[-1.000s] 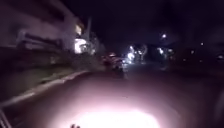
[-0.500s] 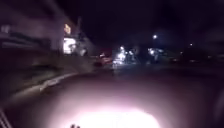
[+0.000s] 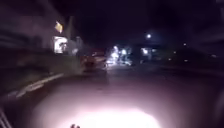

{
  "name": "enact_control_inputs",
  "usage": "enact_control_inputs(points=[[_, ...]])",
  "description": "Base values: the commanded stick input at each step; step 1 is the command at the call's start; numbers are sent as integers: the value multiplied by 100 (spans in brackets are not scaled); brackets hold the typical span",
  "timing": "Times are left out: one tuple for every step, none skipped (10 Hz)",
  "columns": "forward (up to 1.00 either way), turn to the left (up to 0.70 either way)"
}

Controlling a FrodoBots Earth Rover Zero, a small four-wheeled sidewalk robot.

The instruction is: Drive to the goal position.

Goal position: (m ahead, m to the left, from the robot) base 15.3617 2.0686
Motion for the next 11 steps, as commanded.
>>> enact_control_inputs(points=[[100, -27], [100, -27], [100, -27], [100, -27], [100, -27], [100, -27], [100, -22], [100, 0], [100, 0], [100, 0], [100, 0]])
